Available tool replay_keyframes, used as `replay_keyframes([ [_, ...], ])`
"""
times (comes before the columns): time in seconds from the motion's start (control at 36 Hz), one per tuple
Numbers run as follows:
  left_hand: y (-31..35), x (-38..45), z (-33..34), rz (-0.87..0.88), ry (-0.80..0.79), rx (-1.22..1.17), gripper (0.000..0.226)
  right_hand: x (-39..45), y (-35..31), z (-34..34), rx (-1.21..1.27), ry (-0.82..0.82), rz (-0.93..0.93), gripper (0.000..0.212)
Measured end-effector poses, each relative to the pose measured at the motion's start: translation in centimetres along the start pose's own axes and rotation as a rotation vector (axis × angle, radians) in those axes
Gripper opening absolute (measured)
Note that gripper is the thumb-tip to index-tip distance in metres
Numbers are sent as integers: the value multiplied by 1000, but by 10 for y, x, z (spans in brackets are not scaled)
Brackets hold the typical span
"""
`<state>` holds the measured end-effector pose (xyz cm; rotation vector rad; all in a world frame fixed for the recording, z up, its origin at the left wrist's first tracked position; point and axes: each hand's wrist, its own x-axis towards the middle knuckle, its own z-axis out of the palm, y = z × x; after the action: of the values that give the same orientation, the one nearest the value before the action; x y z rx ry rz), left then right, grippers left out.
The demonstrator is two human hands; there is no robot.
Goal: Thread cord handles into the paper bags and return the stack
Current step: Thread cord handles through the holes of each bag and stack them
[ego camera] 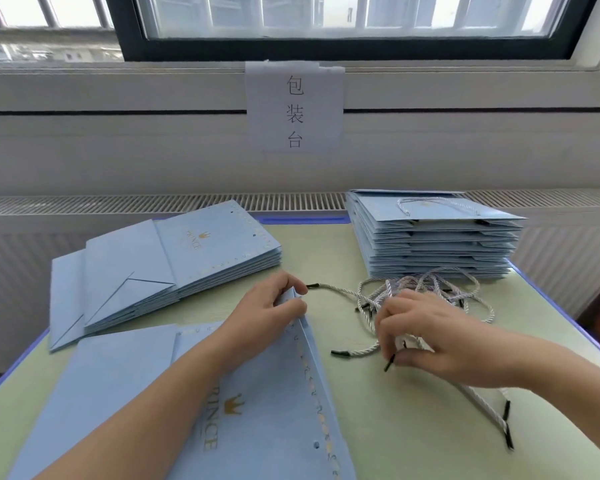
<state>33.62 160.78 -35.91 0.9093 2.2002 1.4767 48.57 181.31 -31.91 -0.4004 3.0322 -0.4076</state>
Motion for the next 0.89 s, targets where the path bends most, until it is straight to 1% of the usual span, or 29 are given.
replay_keyframes([
  [0.08,1,0,0,12,-19,-9,31,11,-9,-7,213,193,19,9],
  [0.14,4,-1,-2,-1,-42,-42,33,19,-18,-14,381,271,46,15],
  [0.19,6,-1,-4,-26,-70,-92,34,30,-28,-18,449,255,68,23],
  [0.25,6,-2,-7,-38,-93,-128,34,43,-36,-14,388,223,108,21],
  [0.33,8,-3,-10,-53,-126,-173,32,61,-41,2,282,244,195,14],
  [0.42,10,-4,-12,-65,-148,-215,35,69,-41,16,296,282,273,20],
  [0.5,11,-3,-12,-61,-153,-220,37,69,-38,24,318,272,307,26],
  [0.58,12,-2,-13,-48,-163,-215,37,69,-36,29,383,259,303,27],
  [0.67,12,-2,-14,-52,-175,-214,39,70,-38,31,456,247,285,18],
  [0.72,11,-2,-15,-71,-183,-232,40,71,-39,32,462,247,276,13],
  [0.78,11,-1,-15,-84,-182,-249,40,73,-40,34,471,243,256,14],
  [0.89,10,-1,-15,-90,-183,-262,41,75,-42,38,581,190,214,19],
])
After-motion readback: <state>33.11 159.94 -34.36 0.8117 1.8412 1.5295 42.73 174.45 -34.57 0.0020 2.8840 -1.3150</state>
